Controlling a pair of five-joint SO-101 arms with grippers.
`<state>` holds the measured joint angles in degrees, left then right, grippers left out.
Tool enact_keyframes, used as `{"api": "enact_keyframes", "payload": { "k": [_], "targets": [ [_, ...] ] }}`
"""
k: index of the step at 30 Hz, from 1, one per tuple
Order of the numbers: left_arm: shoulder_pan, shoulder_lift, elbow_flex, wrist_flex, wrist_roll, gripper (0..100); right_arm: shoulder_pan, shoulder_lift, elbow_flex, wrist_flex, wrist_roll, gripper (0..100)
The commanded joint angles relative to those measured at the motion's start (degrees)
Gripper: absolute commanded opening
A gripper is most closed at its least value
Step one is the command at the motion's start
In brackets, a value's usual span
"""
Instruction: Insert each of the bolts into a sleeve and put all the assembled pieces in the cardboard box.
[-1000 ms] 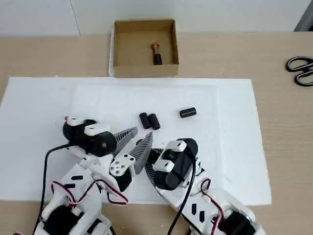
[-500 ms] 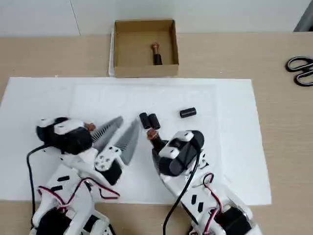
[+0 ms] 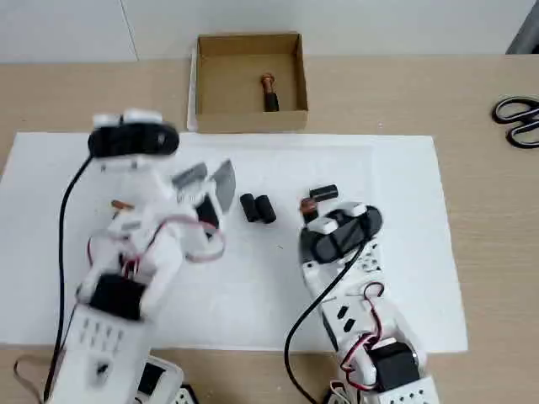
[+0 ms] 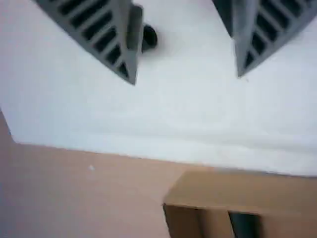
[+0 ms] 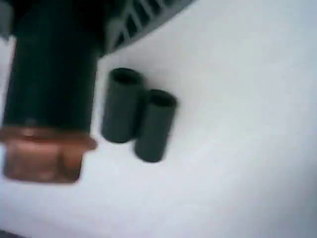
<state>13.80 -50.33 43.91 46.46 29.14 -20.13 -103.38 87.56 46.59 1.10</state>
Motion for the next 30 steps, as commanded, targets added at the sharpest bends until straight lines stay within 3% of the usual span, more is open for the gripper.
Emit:
{"api": "enact_keyframes", "payload": {
  "k": [1, 9, 15, 30],
  "targets": [
    [-2.29, 11.25, -8.40, -4.75, 0.18, 13, 4.35, -0.40, -0.44, -2.24, 0.35, 0.3],
    [-3.52, 31.12, -22.64, -5.01, 0.18, 13, 6.81, -0.31, 0.09, -1.80, 0.26, 0.3],
    [-3.52, 37.71, -28.09, -5.01, 0.18, 6, 6.55, 5.93, -13.19, 4.88, 0.09, 0.3],
    [-6.33, 47.82, -29.49, -10.73, 0.09, 6, 6.64, 69.41, -53.63, 2.86, -5.89, 0.3]
  ]
}}
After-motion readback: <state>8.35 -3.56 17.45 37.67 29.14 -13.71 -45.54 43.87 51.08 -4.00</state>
